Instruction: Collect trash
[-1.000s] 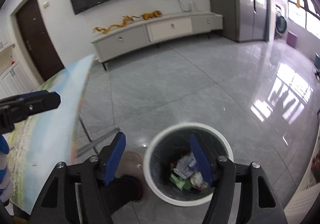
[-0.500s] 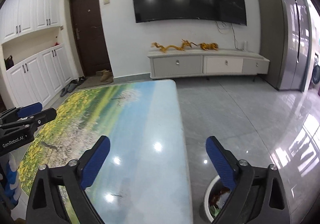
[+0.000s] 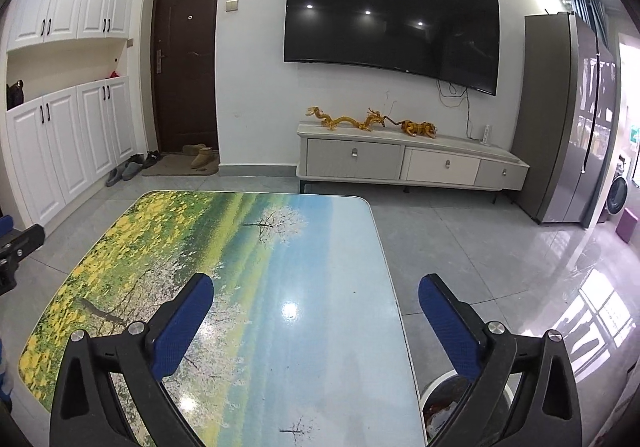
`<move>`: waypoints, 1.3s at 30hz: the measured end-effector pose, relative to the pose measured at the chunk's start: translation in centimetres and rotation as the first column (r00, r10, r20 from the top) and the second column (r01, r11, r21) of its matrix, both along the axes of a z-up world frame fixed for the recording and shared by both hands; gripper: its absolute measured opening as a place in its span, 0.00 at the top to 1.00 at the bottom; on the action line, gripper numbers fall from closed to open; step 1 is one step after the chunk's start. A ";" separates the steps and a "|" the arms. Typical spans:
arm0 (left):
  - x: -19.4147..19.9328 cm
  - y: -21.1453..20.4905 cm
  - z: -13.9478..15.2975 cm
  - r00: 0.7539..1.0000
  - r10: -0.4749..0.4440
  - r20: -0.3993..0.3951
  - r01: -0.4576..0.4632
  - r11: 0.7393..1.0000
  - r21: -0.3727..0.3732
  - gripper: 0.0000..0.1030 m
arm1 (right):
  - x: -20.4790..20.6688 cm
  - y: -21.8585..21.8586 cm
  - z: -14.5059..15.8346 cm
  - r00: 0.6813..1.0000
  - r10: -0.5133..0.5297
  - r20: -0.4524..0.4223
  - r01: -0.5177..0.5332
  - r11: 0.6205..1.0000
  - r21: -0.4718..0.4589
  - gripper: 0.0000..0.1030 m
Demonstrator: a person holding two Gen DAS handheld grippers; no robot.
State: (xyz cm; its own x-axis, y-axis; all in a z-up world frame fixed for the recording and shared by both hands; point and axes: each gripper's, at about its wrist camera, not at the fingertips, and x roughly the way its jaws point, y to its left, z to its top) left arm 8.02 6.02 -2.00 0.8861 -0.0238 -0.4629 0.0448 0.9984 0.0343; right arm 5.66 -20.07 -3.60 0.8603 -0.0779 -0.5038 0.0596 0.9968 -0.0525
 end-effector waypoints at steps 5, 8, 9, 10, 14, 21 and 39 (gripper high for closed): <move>0.5 1.1 -0.8 1.000 0.012 -0.003 -0.012 1.000 -0.007 0.01 | 0.5 0.6 -0.4 0.998 -0.059 -0.001 0.059 0.998 -0.033 0.00; 1.1 1.5 -1.4 1.000 0.018 -0.005 -0.018 1.000 -0.012 0.00 | 0.9 0.5 -0.8 0.995 -0.100 -0.009 0.099 0.994 -0.040 0.00; 1.4 1.5 -1.5 1.000 0.020 -0.009 -0.020 1.000 -0.011 0.00 | 1.0 0.4 -1.0 0.993 -0.114 -0.013 0.114 0.993 -0.042 0.00; 1.7 1.7 -1.7 1.000 0.024 -0.011 -0.024 1.000 -0.014 0.00 | 1.1 0.3 -1.1 0.992 -0.125 -0.016 0.124 0.991 -0.042 0.00; 1.9 2.1 -2.0 0.999 0.039 0.002 -0.039 0.999 -0.026 0.00 | 1.6 0.0 -1.5 0.987 -0.157 -0.025 0.156 0.987 -0.042 0.00; 2.7 2.6 -2.5 0.999 0.039 0.000 -0.039 0.999 -0.027 0.00 | 1.9 -0.3 -2.1 0.980 -0.194 -0.032 0.192 0.980 -0.047 0.00; 2.4 3.3 -2.3 0.999 0.050 -0.012 -0.050 0.999 -0.008 0.00 | 2.4 0.3 -2.7 0.982 -0.187 -0.026 0.186 0.982 -0.044 0.00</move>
State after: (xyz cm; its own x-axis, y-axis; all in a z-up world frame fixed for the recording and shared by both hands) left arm 10.43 9.35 -4.32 0.8805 0.0166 -0.4737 -0.0050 0.9997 0.0258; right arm 8.03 -19.72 -6.31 0.8135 -0.2565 -0.5219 0.2419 0.9654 -0.0975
